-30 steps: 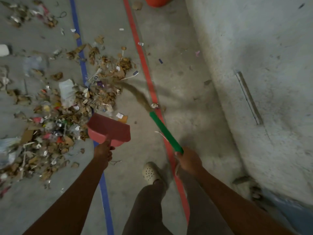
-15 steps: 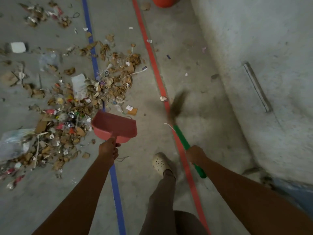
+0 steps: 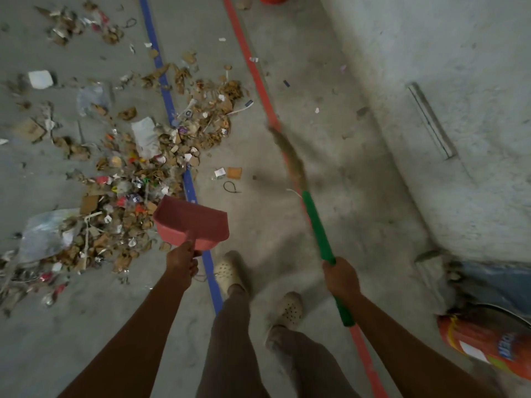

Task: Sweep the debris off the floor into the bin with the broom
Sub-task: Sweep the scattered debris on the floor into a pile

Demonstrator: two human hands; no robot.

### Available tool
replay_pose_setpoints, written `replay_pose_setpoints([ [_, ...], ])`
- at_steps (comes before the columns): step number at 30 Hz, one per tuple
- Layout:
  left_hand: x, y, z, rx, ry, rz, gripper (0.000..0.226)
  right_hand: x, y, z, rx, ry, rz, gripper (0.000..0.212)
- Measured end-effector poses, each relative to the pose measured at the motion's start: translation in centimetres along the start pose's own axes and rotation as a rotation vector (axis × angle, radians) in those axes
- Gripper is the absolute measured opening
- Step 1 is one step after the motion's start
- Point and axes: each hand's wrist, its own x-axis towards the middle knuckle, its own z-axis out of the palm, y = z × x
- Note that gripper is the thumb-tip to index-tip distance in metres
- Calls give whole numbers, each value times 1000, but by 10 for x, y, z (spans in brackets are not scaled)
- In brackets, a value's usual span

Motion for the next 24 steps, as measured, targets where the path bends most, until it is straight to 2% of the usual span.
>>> replay_pose_setpoints([
  [4, 17, 8, -13, -7, -2, -25, 31, 9, 10, 3, 94, 83, 247, 30],
  [8, 51, 20, -33, -2, -46, -71, 29, 25, -23, 29, -28, -13, 309, 20],
  [10, 69, 28, -47, -2, -53, -90, 27, 23, -51, 59, -128, -93, 255, 9],
  [16, 116, 54, -99, 19, -12, -120, 29, -1, -144, 156, -357, -270, -33, 34],
  [21, 143, 80, -139, 7, 26, -121, 33, -28, -211, 177, -416, -238, -200, 37],
  [24, 149, 100, -146, 23, 36, -106, 34, -31, -224, 161, -387, -167, -217, 35],
])
